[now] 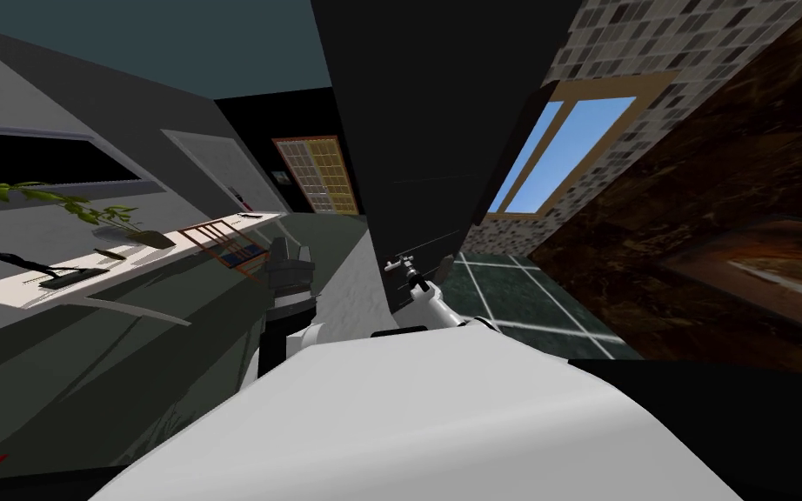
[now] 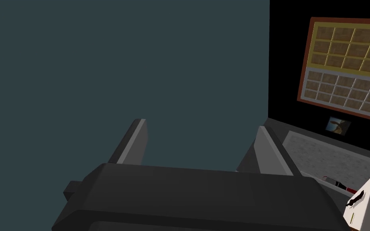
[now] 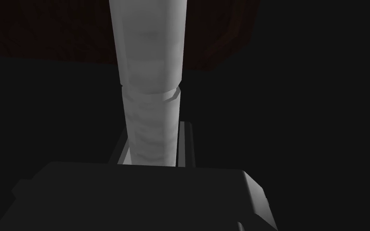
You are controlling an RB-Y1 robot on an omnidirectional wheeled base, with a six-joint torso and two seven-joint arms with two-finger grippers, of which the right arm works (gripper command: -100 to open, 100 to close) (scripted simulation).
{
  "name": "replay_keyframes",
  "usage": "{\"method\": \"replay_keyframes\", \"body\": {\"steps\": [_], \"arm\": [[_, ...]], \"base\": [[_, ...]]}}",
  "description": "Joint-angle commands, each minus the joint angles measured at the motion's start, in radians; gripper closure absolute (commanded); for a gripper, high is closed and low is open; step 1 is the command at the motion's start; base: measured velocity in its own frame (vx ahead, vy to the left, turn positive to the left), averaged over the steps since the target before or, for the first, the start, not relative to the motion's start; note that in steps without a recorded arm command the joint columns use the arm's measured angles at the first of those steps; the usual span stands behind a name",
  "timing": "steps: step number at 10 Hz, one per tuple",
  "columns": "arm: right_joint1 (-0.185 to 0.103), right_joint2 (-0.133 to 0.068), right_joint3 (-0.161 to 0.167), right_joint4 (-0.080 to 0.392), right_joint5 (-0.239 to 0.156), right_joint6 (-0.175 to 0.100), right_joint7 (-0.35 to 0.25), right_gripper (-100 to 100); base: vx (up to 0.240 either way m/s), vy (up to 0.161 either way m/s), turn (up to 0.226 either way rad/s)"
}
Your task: Push the door open
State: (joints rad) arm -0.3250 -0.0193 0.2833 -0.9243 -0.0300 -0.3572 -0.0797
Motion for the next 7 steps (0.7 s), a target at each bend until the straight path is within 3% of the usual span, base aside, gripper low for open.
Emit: {"method": "replay_keyframes", "body": {"steps": [1, 2, 7], "arm": [[0.000, 0.000, 0.000, 0.000, 0.000, 0.000, 0.000, 100], [-0.003, -0.016, -0.023, 0.003, -0.004, -0.002, 0.006, 100], [-0.006, -0.026, -0.071, 0.011, -0.011, -0.003, 0.021, 100]], "base": [[0.047, 0.047, -0.041], [0.085, 0.103, -0.051], [0.125, 0.166, -0.067]]}}
